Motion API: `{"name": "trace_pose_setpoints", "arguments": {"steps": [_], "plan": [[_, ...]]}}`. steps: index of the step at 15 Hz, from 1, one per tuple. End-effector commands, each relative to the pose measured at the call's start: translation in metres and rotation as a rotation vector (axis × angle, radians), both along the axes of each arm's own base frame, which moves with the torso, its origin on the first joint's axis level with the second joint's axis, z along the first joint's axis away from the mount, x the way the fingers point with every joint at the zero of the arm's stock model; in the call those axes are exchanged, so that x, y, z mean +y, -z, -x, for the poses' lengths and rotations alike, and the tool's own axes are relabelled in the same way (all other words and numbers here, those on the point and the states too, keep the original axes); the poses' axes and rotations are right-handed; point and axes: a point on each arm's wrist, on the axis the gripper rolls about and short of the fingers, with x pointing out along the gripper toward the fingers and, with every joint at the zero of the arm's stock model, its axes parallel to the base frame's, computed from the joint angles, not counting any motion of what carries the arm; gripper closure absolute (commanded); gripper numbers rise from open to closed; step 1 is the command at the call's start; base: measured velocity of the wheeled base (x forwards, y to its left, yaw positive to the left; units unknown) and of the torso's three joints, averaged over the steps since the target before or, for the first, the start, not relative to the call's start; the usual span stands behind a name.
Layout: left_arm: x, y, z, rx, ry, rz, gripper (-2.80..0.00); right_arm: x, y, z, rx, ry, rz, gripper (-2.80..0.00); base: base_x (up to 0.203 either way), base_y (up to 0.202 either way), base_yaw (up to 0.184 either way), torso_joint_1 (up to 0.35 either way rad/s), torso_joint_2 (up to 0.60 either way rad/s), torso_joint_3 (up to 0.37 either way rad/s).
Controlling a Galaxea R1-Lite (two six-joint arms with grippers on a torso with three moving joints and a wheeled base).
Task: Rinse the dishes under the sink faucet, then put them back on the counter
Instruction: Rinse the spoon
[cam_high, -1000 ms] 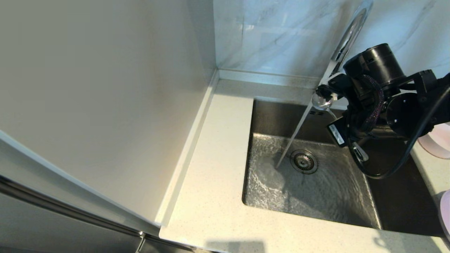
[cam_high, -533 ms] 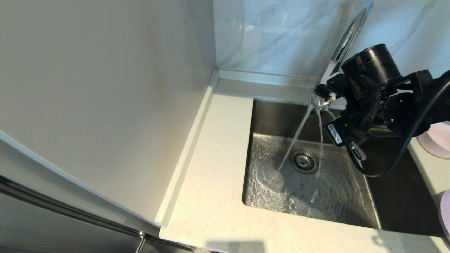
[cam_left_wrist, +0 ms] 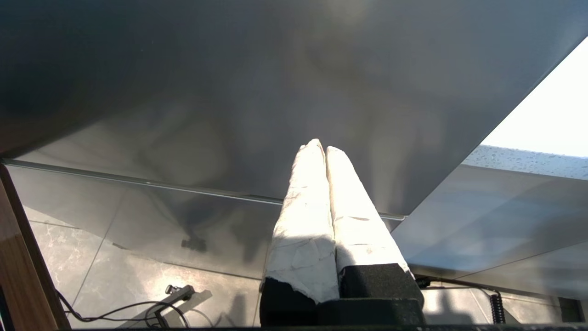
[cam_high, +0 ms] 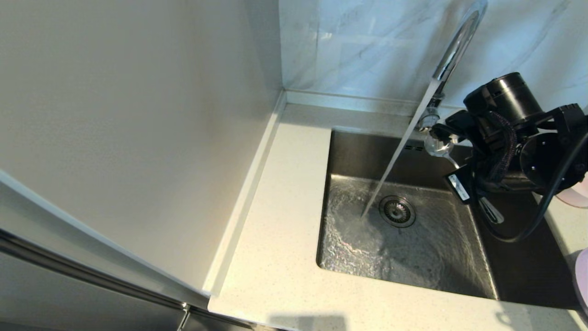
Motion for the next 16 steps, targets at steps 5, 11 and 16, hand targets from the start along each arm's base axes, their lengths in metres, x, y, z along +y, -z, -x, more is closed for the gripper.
{"name": "trace_pose_setpoints", "arguments": {"steps": [5,11,16], "plan": [[0.0,0.0,0.0,0.0,-0.001,0.0,0.0,-0.049,-0.013,0.003,-0.009,0.052,0.163,0.0,0.0,0.0,0.0,0.0,0.0,0.0],[0.0,0.0,0.0,0.0,0.0,0.0,0.0,-0.066,0.034,0.022,0.052,0.045,0.198,0.0,0.0,0.0,0.0,0.0,0.0,0.0],[0.0,0.0,0.0,0.0,0.0,0.0,0.0,-0.073,0.042,0.029,0.012,0.021,0.247,0.0,0.0,0.0,0.0,0.0,0.0,0.0]]}}
